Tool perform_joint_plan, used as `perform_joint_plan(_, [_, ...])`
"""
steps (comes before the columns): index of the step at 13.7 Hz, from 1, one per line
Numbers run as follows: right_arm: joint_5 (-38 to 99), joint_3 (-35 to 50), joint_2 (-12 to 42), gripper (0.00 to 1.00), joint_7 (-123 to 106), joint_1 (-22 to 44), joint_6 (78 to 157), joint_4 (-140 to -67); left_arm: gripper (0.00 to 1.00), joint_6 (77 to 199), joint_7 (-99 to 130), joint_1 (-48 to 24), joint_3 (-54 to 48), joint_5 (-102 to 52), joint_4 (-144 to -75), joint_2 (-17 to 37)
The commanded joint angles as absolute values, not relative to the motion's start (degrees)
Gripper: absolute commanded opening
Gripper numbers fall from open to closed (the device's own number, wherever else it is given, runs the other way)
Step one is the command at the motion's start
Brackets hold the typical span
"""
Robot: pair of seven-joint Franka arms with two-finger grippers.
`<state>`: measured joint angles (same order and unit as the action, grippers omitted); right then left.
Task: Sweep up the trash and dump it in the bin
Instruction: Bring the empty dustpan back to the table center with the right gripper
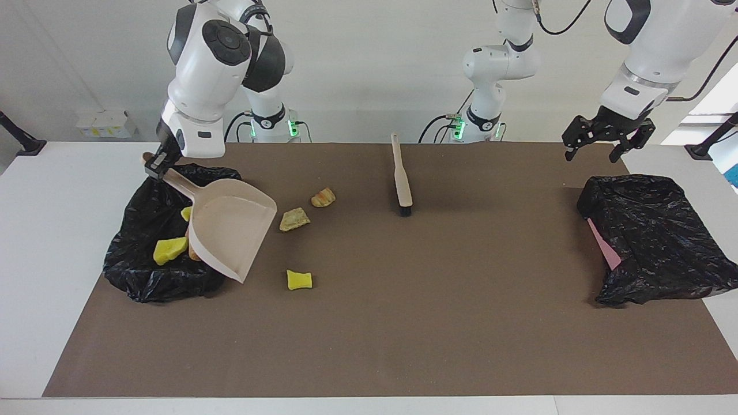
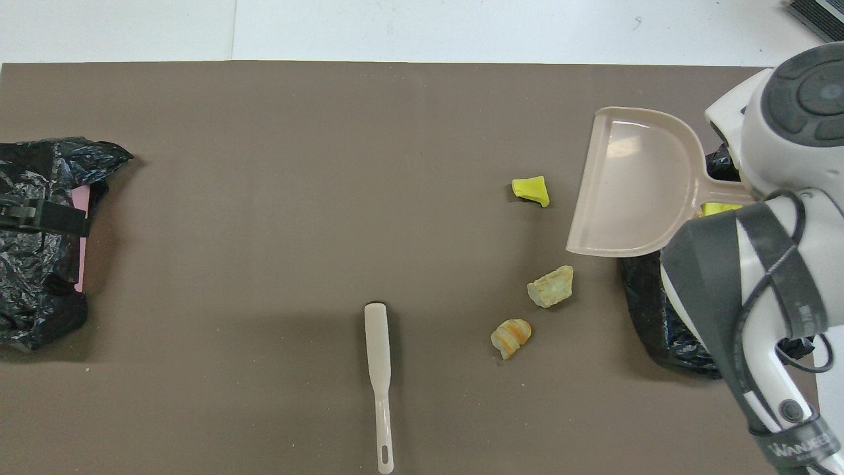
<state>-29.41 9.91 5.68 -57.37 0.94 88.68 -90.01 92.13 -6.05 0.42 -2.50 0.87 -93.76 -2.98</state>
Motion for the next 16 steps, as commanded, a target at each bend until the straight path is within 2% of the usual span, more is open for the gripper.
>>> perform_joint_plan(1, [-14.19,9.32,5.19,0.00,-48.99,-1.58,90.96,-89.73,1.00,91.85,-5.54,0.79,-2.90,1.93,-94.22,-3.60])
perform_joint_plan(4, [-12.40,10.81,5.10,0.00,-35.82,2.53,93.33,-89.74,1.00,91.85,-5.54,0.70,-2.90,1.93,-94.22,-3.60])
perform_joint_plan(7, [-8.10,10.90,5.80,0.00,-24.30,5.97,99.64,-89.82,1.00,91.85,-5.54,0.88,-2.90,1.93,-94.22,-3.60])
perform_joint_plan(13, [-6.86,10.90,12.38,0.00,3.46,17.47,109.67,-88.77,1.00,91.85,-5.54,0.79,-2.90,1.93,-94.22,-3.60])
perform_joint_plan(16, [-3.89,10.90,14.05,0.00,15.80,19.34,109.16,-87.63,1.00,91.85,-5.54,0.79,-2.90,1.93,-94.22,-3.60])
